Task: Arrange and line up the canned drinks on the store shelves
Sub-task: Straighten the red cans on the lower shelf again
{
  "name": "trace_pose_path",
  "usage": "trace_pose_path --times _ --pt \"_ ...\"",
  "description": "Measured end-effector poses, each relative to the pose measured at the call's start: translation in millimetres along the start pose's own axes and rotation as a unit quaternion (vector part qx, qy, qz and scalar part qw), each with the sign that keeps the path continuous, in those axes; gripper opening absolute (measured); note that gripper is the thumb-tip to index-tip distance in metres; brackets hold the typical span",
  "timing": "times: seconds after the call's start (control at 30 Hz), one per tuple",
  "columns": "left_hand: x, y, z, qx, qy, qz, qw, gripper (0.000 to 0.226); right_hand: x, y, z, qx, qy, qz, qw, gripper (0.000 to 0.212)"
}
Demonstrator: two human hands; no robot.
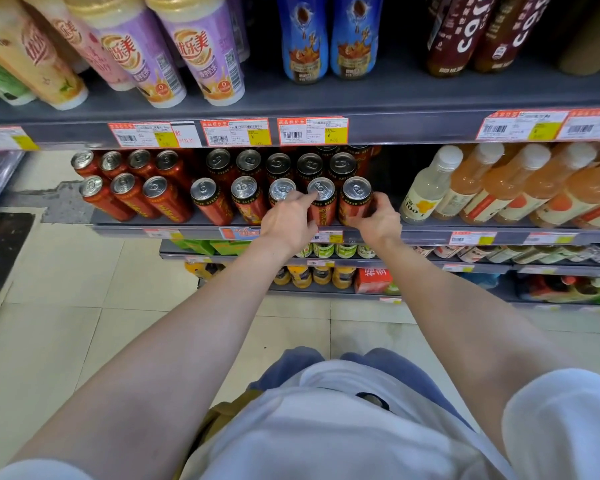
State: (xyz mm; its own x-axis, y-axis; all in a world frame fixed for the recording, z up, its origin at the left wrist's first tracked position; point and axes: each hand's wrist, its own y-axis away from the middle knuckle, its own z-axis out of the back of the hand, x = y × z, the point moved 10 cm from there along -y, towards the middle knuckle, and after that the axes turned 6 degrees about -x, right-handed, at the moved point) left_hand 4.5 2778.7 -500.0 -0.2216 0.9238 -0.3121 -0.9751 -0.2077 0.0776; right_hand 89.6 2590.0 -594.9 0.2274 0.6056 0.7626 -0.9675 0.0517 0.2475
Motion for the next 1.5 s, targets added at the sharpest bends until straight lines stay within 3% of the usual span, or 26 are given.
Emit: trace_pose_path --times 0.2,0.3,0.4,0.5,0.6,0.77,0.97,1.17,1.37,1.5 --pt "0.2 1.3 -3.9 0.007 -0.004 0.001 1.0 0.066 6.9 3.5 -10.3 0.037 0.006 0.01 0.999 0.093" --pt "-1.1 2.0 -5.5 0.017 -0.008 0.003 1.0 0.067 -2.0 1.5 -12.4 0.045 -0.039 -0.023 0.998 0.084" --pt "-1.8 0.9 -1.6 0.014 -0.017 0.003 1.0 0.066 2.4 0.1 -3.5 0.018 -0.004 -0.011 1.0 0.078" --pt "-2.8 0.5 9.0 -0.02 -0.01 0.004 1.0 0.059 5.2 -1.7 -1.6 0.008 0.016 -0.004 1.0 0.084" --pt "-0.8 0.2 23.4 -0.088 0.013 0.024 0.996 0.053 4.4 -2.4 -14.1 0.051 0.005 0.006 0.999 0.095" --pt "-8.3 -7.0 24.2 -0.125 -0.024 0.006 0.992 0.053 -6.8 -8.5 -7.9 0.039 -0.003 -0.01 0.999 0.079" --pt "-11.3 -20.3 18.3 -0.115 -0.056 -0.015 0.992 0.062 -4.2 -7.2 -3.4 0.022 -0.006 0.005 1.0 0.07" --pt "-7.6 -30.8 14.8 -0.113 -0.057 -0.011 0.992 0.057 -19.1 -13.4 -19.3 0.062 -0.031 0.01 0.998 0.082" --pt "-6.1 -30.3 15.8 -0.122 -0.056 -0.028 0.991 0.05 -8.7 -5.1 -5.6 -0.003 -0.03 0.01 0.999 0.071" --pt "-8.9 -29.2 17.8 -0.118 -0.051 -0.053 0.99 0.05 -6.1 -4.7 -11.5 0.012 -0.027 0.014 0.999 0.084"
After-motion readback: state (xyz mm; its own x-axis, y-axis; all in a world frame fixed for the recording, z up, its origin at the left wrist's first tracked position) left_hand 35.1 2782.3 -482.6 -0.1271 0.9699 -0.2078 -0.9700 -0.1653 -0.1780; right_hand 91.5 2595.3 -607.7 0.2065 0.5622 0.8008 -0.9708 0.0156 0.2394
